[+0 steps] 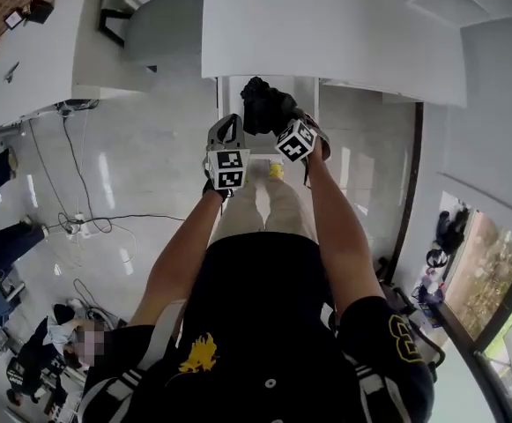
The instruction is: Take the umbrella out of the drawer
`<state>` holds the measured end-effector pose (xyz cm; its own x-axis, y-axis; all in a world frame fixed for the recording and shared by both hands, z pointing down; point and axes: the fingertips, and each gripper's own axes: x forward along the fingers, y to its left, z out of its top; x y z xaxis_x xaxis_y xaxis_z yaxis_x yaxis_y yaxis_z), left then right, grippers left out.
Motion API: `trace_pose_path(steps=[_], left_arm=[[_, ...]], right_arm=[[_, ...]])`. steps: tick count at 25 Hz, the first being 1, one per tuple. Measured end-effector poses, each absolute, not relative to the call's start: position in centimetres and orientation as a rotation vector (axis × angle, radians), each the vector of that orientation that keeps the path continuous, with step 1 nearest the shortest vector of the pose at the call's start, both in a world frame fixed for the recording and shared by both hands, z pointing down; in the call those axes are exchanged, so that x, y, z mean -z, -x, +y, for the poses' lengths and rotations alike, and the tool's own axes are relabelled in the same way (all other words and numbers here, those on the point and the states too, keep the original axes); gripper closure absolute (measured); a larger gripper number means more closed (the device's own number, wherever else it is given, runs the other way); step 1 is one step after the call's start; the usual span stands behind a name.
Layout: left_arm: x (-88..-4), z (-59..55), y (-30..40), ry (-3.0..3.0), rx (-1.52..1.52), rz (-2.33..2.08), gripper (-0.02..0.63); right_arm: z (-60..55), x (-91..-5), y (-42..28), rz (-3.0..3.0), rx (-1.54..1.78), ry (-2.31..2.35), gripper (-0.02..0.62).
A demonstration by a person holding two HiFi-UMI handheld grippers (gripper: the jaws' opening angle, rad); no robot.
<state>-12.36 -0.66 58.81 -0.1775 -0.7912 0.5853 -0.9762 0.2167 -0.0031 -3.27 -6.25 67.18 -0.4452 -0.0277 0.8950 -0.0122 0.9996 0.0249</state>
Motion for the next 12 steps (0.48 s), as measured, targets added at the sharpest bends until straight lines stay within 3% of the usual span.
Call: trace_pose_path(steps=[12], left_arm=[[-55.7, 0.2, 12.9, -1.585, -0.489, -2.095, 0.589]], right_arm=[[-5.6, -65.6, 0.4, -2.052, -0.217, -0.164, 0.348]])
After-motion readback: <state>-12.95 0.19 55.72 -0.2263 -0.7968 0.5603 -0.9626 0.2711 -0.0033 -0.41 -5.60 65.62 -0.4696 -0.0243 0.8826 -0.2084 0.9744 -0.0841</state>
